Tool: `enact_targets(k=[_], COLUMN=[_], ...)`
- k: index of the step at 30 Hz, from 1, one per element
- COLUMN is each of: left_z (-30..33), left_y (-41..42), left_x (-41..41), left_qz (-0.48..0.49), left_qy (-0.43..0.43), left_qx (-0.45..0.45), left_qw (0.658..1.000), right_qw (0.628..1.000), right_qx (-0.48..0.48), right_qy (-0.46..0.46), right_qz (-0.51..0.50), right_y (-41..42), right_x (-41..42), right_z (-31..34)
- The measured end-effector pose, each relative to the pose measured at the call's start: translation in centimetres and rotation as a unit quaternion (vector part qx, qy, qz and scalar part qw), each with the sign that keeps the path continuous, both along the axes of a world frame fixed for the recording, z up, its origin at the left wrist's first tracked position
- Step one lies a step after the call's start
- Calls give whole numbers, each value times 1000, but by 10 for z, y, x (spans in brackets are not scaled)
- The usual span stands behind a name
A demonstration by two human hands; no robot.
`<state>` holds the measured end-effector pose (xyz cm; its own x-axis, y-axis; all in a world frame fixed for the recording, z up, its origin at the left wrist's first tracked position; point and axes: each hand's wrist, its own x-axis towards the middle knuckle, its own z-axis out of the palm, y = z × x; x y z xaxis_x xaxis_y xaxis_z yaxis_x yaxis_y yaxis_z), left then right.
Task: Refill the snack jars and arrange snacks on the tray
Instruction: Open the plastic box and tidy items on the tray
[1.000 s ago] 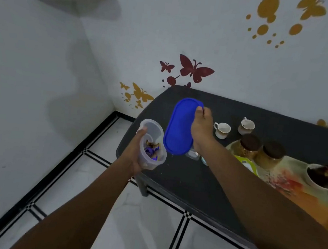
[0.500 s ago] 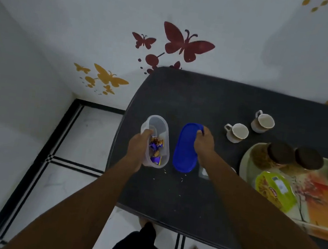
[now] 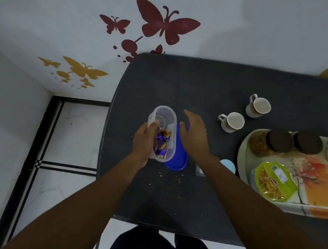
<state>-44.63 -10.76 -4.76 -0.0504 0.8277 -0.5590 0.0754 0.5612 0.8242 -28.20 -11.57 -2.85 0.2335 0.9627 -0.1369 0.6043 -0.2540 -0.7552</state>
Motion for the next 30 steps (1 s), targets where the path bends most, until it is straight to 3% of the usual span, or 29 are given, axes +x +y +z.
enact_targets(k=[2,5,7,10,14,17,24,30], left_z=[3,9,16,25,36,36,34,18], left_y=[-2,-6,-8,-10,-15,-22,-31,-25], left_x=[8,16,21,32,46,52,64,63], left_qz=[14,31,8,-62,-119,-149,-139,-101], left_qy=[6,27,48,88,121,128,83,107], left_qx=[18,28,48,79,87,91,23,14], left_qw=[1000,999,998,991,982,976,987,989], right_qw=[986,919,883,866,855,882,890,915], right_qx=[47,24,30,36,27,-17,-28,-35], right_qy=[-52,-227,-312,-372,-402,-340,-300,-276], right_qz=[150,322,349,334,326,325,342,292], right_y=[0,-1,-7,-16,-21,-27,-34,-29], right_x=[-6,-3,5,12,23,31,54,74], right_z=[10,19,20,20,20,16,18,40])
